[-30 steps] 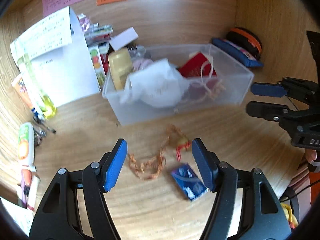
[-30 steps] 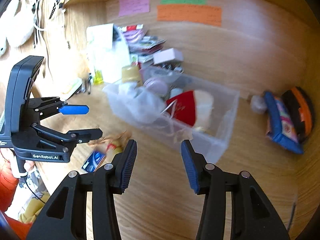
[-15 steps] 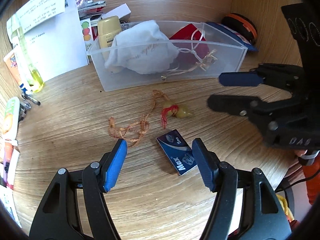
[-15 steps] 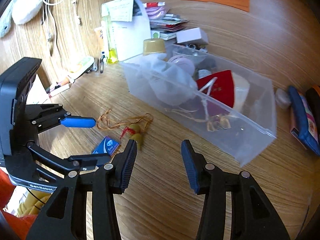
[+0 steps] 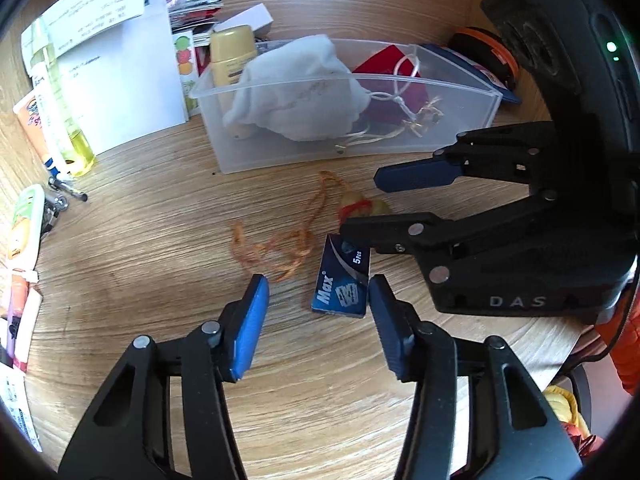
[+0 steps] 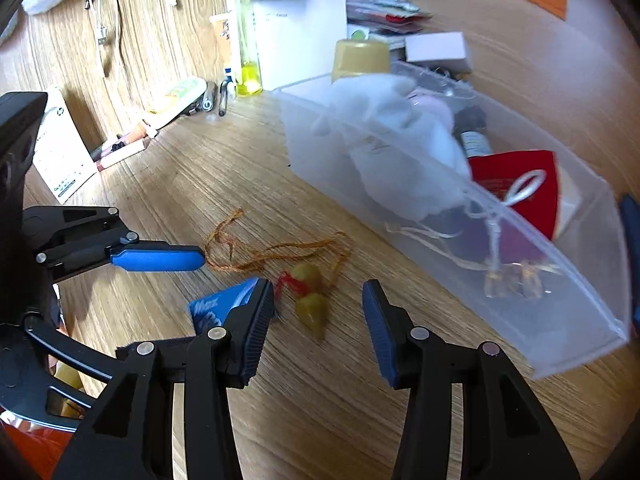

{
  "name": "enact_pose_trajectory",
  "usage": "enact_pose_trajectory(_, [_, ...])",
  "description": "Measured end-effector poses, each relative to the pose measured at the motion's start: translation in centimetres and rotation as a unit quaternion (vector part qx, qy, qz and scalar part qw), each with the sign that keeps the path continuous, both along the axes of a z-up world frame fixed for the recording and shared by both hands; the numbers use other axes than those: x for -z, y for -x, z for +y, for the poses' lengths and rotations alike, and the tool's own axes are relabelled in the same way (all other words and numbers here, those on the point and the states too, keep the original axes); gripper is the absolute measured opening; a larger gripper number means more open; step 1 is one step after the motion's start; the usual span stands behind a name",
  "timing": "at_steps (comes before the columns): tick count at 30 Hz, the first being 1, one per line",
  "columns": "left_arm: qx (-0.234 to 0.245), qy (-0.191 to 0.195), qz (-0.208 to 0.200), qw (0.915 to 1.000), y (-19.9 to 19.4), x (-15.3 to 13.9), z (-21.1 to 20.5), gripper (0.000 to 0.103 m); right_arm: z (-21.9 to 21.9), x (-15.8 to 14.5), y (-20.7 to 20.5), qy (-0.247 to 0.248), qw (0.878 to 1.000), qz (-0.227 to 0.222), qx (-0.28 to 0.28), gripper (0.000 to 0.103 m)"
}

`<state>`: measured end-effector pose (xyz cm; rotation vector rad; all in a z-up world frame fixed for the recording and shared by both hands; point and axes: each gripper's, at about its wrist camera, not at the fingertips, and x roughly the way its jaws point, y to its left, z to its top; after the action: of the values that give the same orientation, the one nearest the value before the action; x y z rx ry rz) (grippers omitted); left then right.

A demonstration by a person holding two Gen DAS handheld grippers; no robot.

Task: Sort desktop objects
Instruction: 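Grasp the blue Max box with left tool while right grasps the yellow gourd charm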

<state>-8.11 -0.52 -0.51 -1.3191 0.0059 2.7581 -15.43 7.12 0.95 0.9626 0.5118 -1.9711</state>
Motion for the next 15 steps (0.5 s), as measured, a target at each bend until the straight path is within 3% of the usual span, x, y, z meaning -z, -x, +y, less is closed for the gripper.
enact_pose_trajectory(3, [0.002, -0.002, 0.002, 1.0000, -0.2, 0.0, -0.4, 0.049, -0.4, 0.2, 0.0, 0.005, 1.000, -0.002, -0.006, 0.040])
enact_pose_trajectory(8, [0.009, -0.024, 0.000, 0.9997, -0.1, -0.2, -0.9, 0.040, -0.7, 0.2, -0.2, 0.012, 1.000, -0.010, -0.013, 0.017])
enact_pose_trajectory(11, [0.010, -0.040, -0.002, 0.9991, -0.1, -0.2, -1.3, 0.039, -0.5, 0.2, -0.1, 0.010, 1.000, -0.005, -0.007, 0.017])
enact_pose_trajectory(15, [0.013, -0.034, -0.003, 0.9993, -0.1, -0.2, -0.9, 0.039, 0.1, 0.1, 0.3, 0.006, 1.000, 0.000, 0.007, 0.017])
